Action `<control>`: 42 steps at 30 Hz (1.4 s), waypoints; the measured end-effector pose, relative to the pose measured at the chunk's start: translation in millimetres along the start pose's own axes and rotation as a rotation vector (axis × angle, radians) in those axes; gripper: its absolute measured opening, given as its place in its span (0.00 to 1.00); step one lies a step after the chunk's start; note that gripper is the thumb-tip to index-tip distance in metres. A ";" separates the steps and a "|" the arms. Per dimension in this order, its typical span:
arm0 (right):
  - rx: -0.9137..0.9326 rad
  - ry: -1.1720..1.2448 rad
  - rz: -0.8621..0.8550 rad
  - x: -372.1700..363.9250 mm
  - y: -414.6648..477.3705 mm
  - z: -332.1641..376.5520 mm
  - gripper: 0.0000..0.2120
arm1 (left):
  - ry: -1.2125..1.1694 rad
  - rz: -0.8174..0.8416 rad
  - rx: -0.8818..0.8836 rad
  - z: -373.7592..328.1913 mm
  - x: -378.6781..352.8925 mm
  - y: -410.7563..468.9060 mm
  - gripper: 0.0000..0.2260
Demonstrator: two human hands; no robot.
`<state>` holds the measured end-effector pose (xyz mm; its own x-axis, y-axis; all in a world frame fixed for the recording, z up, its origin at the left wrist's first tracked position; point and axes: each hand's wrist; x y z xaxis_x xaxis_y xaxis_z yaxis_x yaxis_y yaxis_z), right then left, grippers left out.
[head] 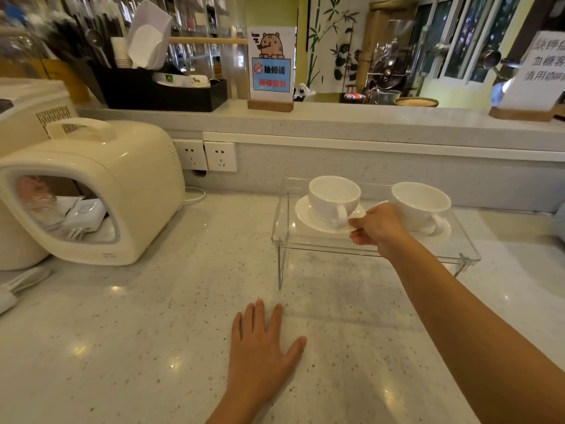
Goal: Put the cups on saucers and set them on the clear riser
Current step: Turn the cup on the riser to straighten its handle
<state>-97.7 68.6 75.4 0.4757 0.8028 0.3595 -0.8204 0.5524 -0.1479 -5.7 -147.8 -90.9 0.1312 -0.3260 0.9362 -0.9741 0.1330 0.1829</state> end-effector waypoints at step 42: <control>-0.110 0.175 0.213 -12.8 -5.7 11.5 0.19 | 0.013 0.005 -0.004 3.9 -2.9 3.4 0.37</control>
<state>-102.8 52.5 82.2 0.3521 0.9244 0.1467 -0.8727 0.3809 -0.3056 -10.1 -150.0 -94.2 0.1290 -0.3131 0.9409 -0.9739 0.1387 0.1797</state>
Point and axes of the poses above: each hand's wrist, its own y-axis towards the middle knuckle, its own x-axis out of the back of the hand, z = x × y, and after that the axes turned 7 degrees about -z, right-handed
